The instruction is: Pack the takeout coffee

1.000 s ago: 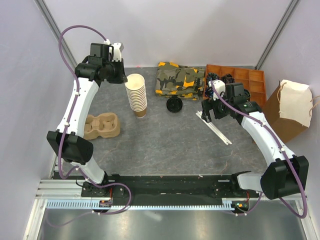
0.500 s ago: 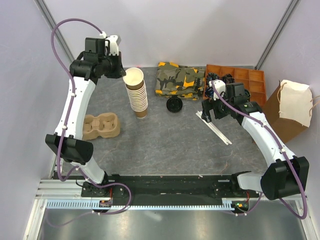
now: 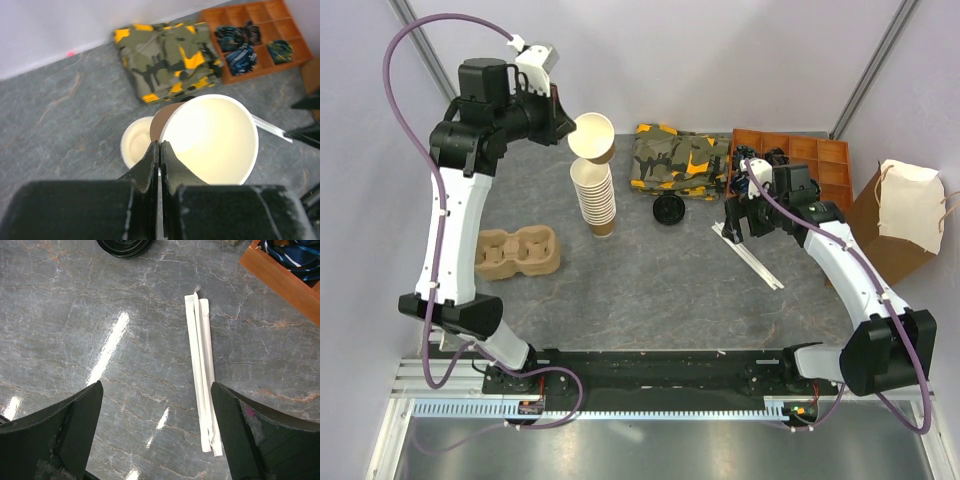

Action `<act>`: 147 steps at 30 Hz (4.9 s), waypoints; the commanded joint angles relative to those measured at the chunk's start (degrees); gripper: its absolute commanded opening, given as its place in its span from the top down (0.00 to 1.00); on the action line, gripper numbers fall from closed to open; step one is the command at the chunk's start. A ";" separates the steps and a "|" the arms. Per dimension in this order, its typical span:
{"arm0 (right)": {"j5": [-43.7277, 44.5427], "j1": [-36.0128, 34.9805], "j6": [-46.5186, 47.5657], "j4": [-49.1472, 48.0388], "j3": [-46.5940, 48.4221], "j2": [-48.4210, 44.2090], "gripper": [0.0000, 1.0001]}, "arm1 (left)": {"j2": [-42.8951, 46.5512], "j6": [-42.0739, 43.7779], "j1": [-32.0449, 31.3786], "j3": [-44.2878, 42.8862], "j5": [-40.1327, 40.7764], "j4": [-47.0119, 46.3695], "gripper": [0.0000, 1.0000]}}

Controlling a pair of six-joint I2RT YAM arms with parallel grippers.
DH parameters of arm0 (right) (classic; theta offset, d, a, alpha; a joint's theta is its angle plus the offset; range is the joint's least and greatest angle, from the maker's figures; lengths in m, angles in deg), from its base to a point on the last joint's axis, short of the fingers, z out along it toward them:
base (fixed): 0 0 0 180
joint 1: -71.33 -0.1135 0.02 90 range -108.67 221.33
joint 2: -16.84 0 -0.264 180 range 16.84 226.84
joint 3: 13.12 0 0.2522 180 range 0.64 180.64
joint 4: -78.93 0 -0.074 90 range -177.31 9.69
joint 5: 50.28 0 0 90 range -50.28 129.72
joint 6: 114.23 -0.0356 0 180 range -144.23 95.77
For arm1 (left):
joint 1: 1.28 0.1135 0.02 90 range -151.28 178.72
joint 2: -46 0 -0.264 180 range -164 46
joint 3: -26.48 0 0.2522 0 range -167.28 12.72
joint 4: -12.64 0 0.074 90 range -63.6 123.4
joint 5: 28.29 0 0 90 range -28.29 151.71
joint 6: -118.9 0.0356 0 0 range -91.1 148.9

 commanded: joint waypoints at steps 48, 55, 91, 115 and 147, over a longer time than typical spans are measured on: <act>-5.87 4.77 -6.52 -3.23 1.72 0.49 0.02 | -9.71 23.49 -35.25 43.90 -11.39 -22.27 0.82; -6.48 4.77 -6.52 -3.14 2.60 1.46 0.02 | -10.15 23.50 -35.25 44.70 -10.77 -22.54 0.75; 18.30 -13.86 -9.34 -2.61 42.42 46.19 0.27 | 19.73 -6.20 -6.16 32.73 -13.84 -23.41 0.00; 20.15 -14.66 -8.54 -1.03 45.67 53.84 0.54 | 19.47 -7.35 -4.22 37.84 -14.64 -26.23 0.00; 18.92 -14.74 -8.62 0.46 47.78 55.95 0.67 | 18.68 -4.72 -4.05 36.79 -14.73 -26.32 0.00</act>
